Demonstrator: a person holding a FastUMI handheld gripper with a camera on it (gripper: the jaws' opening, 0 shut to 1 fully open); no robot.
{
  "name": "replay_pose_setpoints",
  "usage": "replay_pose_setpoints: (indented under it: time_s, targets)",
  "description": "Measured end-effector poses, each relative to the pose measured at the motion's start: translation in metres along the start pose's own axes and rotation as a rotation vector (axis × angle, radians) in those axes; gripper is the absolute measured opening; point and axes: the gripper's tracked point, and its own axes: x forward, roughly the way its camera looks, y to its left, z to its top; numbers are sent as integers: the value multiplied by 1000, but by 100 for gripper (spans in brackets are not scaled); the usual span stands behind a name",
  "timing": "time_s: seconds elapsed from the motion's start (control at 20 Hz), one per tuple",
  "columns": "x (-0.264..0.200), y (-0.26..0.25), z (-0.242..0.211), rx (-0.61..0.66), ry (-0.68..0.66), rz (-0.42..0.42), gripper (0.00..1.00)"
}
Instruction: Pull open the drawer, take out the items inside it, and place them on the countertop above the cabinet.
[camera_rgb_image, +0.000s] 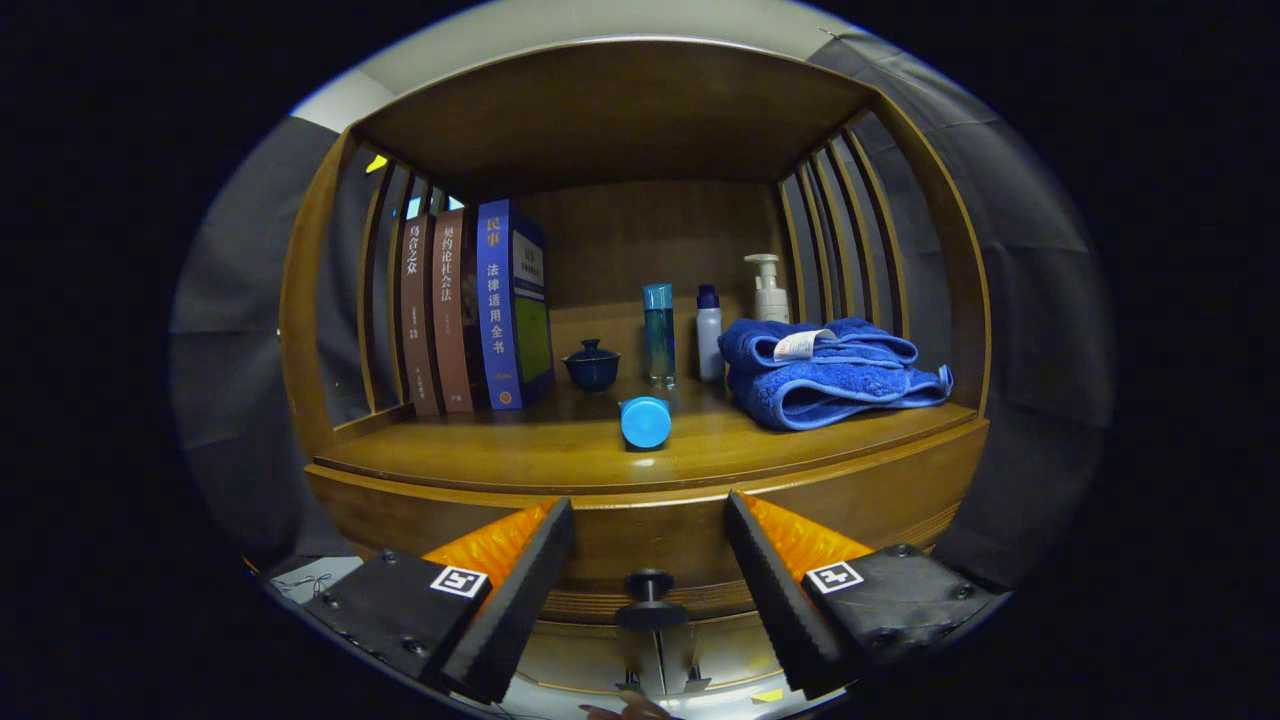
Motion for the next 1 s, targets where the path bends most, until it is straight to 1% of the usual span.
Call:
replay_pose_setpoints:
  time_s: [0.3, 0.45, 0.55, 0.75, 1.0]
  targets:
    - [-1, -1, 4, -23, 14, 23, 100]
    - [-10, -4, 27, -37, 4, 28, 100]
    - [-18, -1, 51, -51, -10, 46, 100]
    - [-40, 9, 121, -73, -46, 87, 100]
    - [-83, 8, 196, -15, -69, 127, 100]
